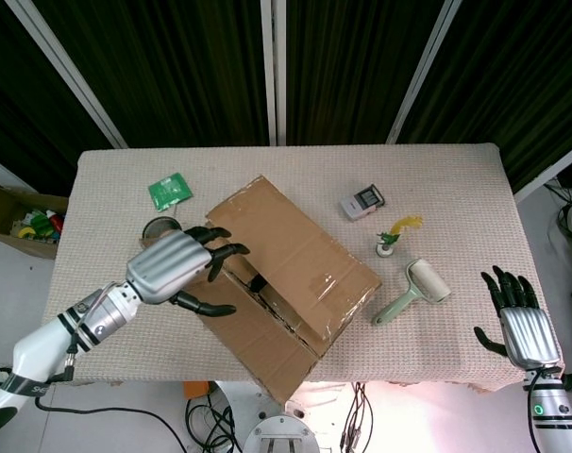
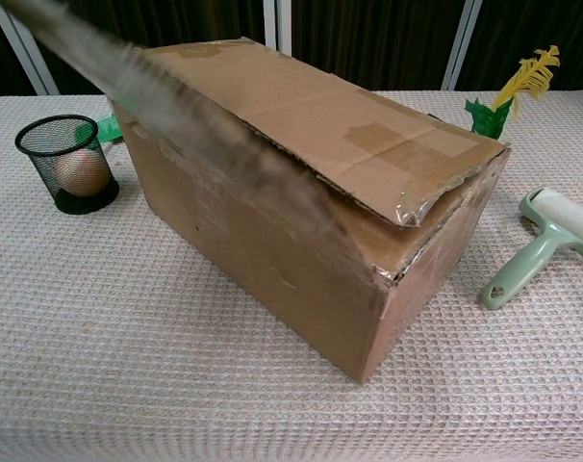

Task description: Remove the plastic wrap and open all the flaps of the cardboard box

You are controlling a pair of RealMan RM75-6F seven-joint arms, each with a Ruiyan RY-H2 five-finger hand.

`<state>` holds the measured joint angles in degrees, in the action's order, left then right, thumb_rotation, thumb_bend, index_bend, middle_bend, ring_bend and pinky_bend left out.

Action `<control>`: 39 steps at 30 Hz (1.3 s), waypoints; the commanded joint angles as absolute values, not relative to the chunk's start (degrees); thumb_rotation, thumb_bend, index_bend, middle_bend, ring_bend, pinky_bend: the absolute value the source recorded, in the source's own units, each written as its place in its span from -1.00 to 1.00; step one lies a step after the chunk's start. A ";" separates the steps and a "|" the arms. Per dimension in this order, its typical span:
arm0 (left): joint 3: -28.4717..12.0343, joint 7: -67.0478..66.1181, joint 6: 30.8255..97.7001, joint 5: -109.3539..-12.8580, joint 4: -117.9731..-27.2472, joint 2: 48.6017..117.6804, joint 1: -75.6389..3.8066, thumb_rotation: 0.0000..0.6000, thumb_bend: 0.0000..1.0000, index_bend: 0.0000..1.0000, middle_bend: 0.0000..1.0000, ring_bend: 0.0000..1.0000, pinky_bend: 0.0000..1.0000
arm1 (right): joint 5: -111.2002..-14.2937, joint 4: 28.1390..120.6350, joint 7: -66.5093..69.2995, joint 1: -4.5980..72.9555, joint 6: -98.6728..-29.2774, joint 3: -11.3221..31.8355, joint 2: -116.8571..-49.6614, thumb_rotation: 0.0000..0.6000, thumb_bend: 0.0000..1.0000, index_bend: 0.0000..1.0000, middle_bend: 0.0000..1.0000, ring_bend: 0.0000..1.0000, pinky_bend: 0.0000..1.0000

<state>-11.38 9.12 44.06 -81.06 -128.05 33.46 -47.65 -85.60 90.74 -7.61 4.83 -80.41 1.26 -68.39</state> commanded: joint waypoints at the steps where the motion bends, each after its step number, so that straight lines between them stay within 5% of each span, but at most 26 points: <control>1: -9.95 10.96 44.01 -83.61 -128.47 30.42 -45.10 -1.00 -0.93 -0.68 0.29 -0.64 -0.52 | -85.71 90.81 -7.68 4.84 -80.41 1.17 -68.30 1.00 -0.60 -1.00 -1.00 -1.00 -1.00; 5: -9.06 12.07 45.91 -85.59 -127.60 28.93 -42.34 -1.00 -0.93 -0.68 0.26 -0.60 -0.52 | -87.26 90.83 -7.22 5.26 -80.76 1.02 -68.19 1.00 -0.60 -1.00 -1.00 -1.00 -1.00; 11: -6.74 11.77 56.78 -88.03 -123.24 30.17 -34.18 -1.00 -0.93 -0.68 -0.56 -0.66 -0.46 | -94.84 92.25 -6.54 7.47 -84.40 1.97 -66.90 1.00 -0.61 -1.00 -1.00 -1.00 -1.00; 13: -5.47 11.08 61.11 -88.39 -120.22 31.82 -30.72 -0.81 -0.89 -0.68 -0.73 -0.70 -0.44 | -98.37 93.54 -6.84 8.97 -85.69 2.80 -65.72 1.00 -0.61 -1.00 -1.00 -1.00 -1.00; 16: -4.11 9.46 67.69 -87.78 -114.35 35.93 -25.87 -0.24 -0.79 -0.68 -0.76 -0.72 -0.44 | -102.77 96.88 -8.08 12.11 -85.29 4.26 -63.19 1.00 -0.55 -1.00 -1.00 -1.00 -1.00; 19: -3.42 8.38 72.97 -86.13 -107.72 41.29 -22.00 0.08 -0.66 -0.68 -0.76 -0.74 -0.45 | -105.69 101.60 -9.86 16.51 -81.44 6.00 -60.24 1.00 -0.36 -1.00 -1.00 -1.00 -1.00; 23: -3.13 10.58 76.74 -84.43 -100.26 47.13 -18.83 0.13 -0.64 -0.68 -0.75 -0.76 -0.46 | -106.07 108.64 -15.44 23.13 -72.83 9.30 -57.15 1.00 -0.11 -1.00 -1.00 -1.00 -1.00; 27: -2.98 14.79 78.05 -84.01 -94.27 51.50 -17.23 0.14 -0.64 -0.68 -0.68 -0.76 -0.47 | -102.30 115.02 -20.58 31.16 -60.80 12.87 -56.71 1.00 0.41 -0.96 -1.00 -1.00 -1.00; 32: -3.04 17.78 76.85 -83.94 -90.56 54.13 -17.22 0.14 -0.64 -0.68 -0.63 -0.76 -0.47 | -93.37 119.38 -26.95 40.70 -47.12 16.91 -58.87 1.00 0.81 -0.73 -1.00 -1.00 -1.00; 39: -3.70 18.57 75.17 -83.35 -89.35 54.41 -17.78 0.10 -0.64 -0.68 -0.60 -0.76 -0.52 | -79.41 120.75 -36.40 49.84 -37.61 18.71 -62.53 1.00 1.00 -0.58 -1.00 -1.00 -1.00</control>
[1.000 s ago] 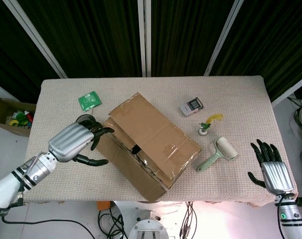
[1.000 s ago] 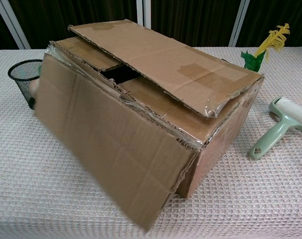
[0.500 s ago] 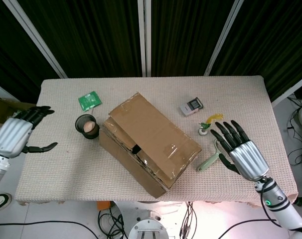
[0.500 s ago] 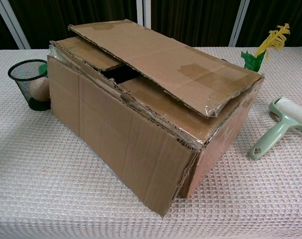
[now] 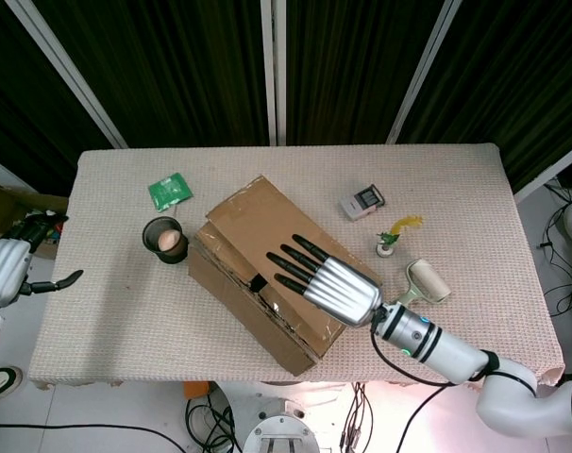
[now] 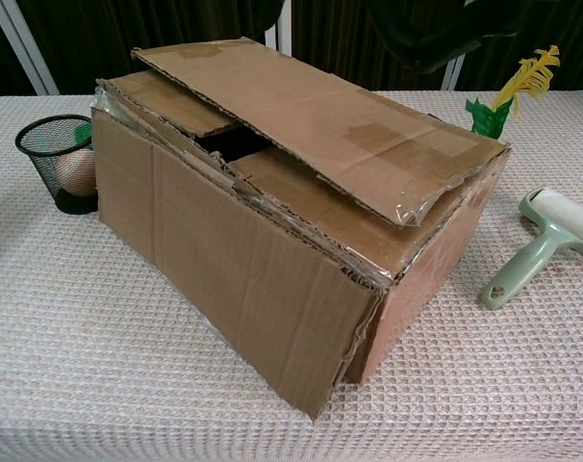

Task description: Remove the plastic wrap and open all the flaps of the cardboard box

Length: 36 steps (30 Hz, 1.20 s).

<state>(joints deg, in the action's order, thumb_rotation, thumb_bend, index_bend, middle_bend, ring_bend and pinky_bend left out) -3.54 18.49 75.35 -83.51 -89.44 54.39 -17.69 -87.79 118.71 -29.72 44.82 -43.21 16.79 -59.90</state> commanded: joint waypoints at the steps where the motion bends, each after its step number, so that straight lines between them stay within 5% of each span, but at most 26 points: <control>1: -3.83 18.87 75.01 -83.27 -89.38 54.40 -17.81 0.10 -0.64 -0.68 -0.60 -0.76 -0.52 | -77.01 120.61 -38.29 51.21 -37.14 18.52 -63.45 1.00 1.00 -0.58 -1.00 -1.00 -1.00; 10: -3.92 20.07 74.37 -83.90 -89.12 54.14 -17.73 0.09 -0.64 -0.68 -0.60 -0.76 -0.52 | -63.37 119.51 -48.86 58.31 -40.27 14.97 -68.05 1.00 1.00 -0.31 -1.00 -1.00 -1.00; 23: -3.89 23.27 74.25 -84.97 -89.42 52.39 -17.22 -0.04 -0.64 -0.68 -0.60 -0.77 -0.52 | -50.62 120.11 -58.63 65.65 -47.48 8.69 -69.89 1.00 1.00 -0.24 -1.00 -1.00 -1.00; 36: -3.92 24.06 74.34 -85.64 -89.27 52.53 -17.04 -0.17 -0.64 -0.68 -0.60 -0.77 -0.53 | -49.32 122.40 -63.40 68.58 -54.79 5.11 -68.61 1.00 1.00 -0.10 -1.00 -1.00 -1.00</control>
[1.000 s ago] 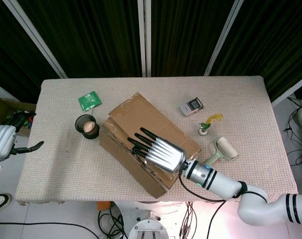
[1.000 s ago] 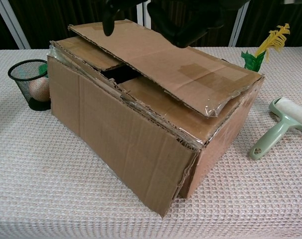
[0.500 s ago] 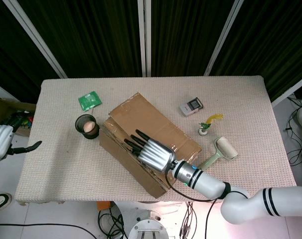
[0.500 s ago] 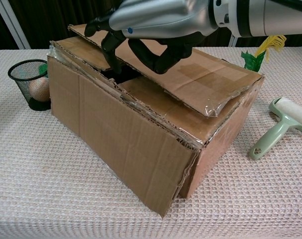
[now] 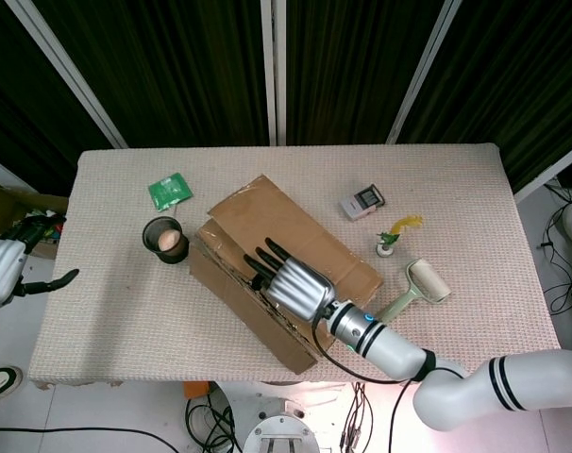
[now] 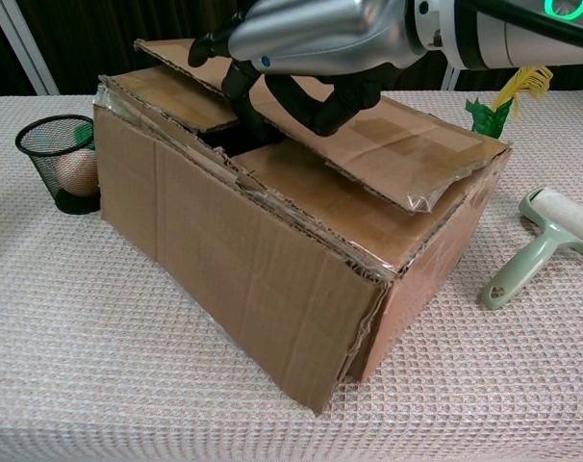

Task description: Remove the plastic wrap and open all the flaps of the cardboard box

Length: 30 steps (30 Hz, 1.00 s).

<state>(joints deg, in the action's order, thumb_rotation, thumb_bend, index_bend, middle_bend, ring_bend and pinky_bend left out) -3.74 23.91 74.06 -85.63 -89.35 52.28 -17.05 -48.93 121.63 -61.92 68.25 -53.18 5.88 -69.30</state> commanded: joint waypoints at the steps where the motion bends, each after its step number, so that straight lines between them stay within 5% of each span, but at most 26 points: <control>1: -3.99 24.26 74.43 -85.67 -89.17 52.70 -17.05 -0.17 -0.64 -0.68 -0.60 -0.77 -0.53 | -49.40 122.82 -64.27 68.67 -55.76 4.76 -68.36 1.00 1.00 -0.08 -1.00 -1.00 -1.00; 16: -4.57 27.24 74.81 -86.54 -89.12 53.37 -17.49 -0.17 -0.64 -0.68 -0.59 -0.77 -0.54 | -50.61 127.74 -67.56 67.84 -64.13 4.74 -61.21 1.00 1.00 -0.02 -1.00 -1.00 -1.00; 30: -4.09 29.17 72.04 -86.29 -89.10 53.79 -18.47 -0.17 -0.64 -0.68 -0.59 -0.77 -0.54 | -53.28 129.17 -59.69 64.10 -63.95 5.84 -51.88 1.00 1.00 -0.02 -1.00 -1.00 -1.00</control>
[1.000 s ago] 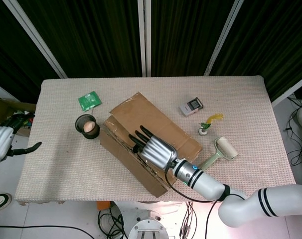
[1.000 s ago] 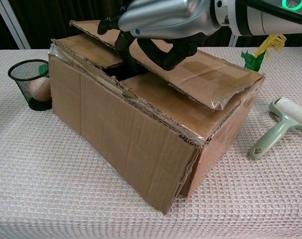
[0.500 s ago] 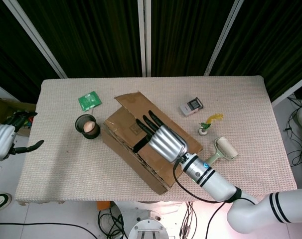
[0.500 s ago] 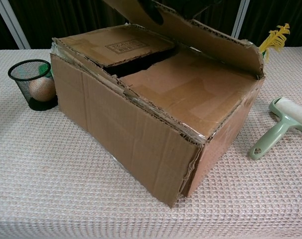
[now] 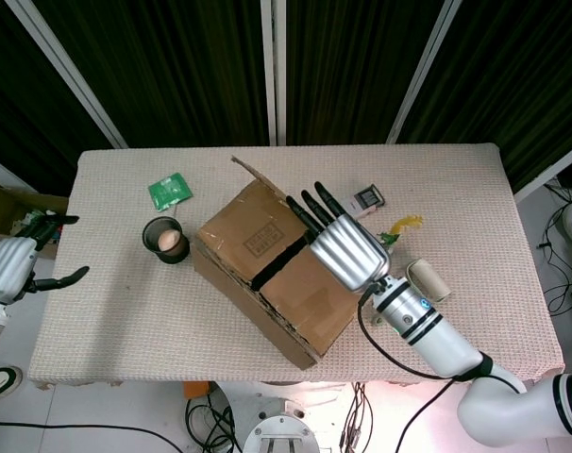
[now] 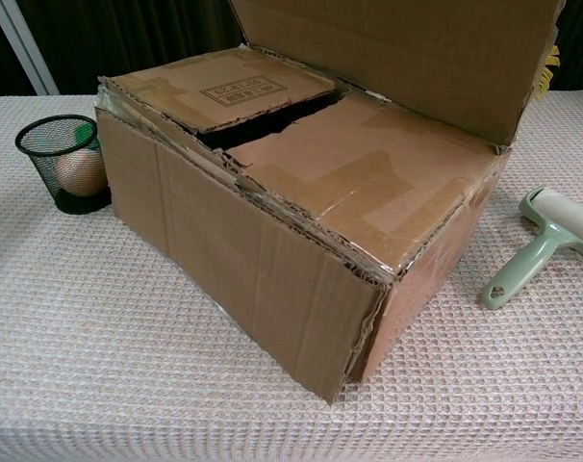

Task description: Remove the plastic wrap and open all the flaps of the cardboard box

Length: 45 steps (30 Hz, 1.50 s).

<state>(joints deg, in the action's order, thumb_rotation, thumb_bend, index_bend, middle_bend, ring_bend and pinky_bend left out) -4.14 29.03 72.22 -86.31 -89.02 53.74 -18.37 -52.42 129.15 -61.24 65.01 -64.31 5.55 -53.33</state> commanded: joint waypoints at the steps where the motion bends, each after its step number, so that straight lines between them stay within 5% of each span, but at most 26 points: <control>1: -4.08 29.24 71.95 -86.29 -89.12 53.83 -18.51 -0.17 -0.64 -0.68 -0.59 -0.77 -0.54 | -53.53 129.10 -59.19 63.80 -63.83 5.85 -51.36 1.00 1.00 -0.02 -1.00 -1.00 -1.00; 23: -4.27 29.04 70.03 -85.89 -89.29 54.27 -19.82 -0.16 -0.64 -0.68 -0.59 -0.77 -0.54 | -54.43 114.86 -40.72 53.20 -58.89 4.91 -45.12 1.00 1.00 -0.03 -1.00 -1.00 -1.00; 29: -4.63 27.49 70.20 -85.52 -89.97 54.19 -20.01 -0.16 -0.65 -0.68 -0.59 -0.77 -0.54 | -60.89 112.16 -32.49 50.11 -59.35 6.05 -45.87 1.00 0.97 -0.23 -1.00 -1.00 -1.00; 36: -4.96 25.98 70.16 -85.16 -90.70 54.67 -20.33 -0.17 -0.67 -0.68 -0.59 -0.77 -0.54 | -70.30 113.42 -25.29 47.26 -60.17 6.76 -45.84 0.99 0.33 -0.93 -1.00 -1.00 -1.00; 43: -4.66 25.30 70.50 -85.41 -90.54 55.28 -20.10 -0.15 -0.67 -0.68 -0.59 -0.77 -0.54 | -72.09 113.91 -27.66 47.98 -58.92 7.58 -50.88 1.00 -0.78 -1.00 -1.00 -1.00 -1.00; 45: -4.58 25.39 70.76 -85.53 -90.42 55.31 -19.94 -0.15 -0.67 -0.68 -0.59 -0.77 -0.54 | -71.38 113.13 -29.10 48.52 -59.05 8.16 -53.39 1.00 -0.96 -1.00 -1.00 -1.00 -1.00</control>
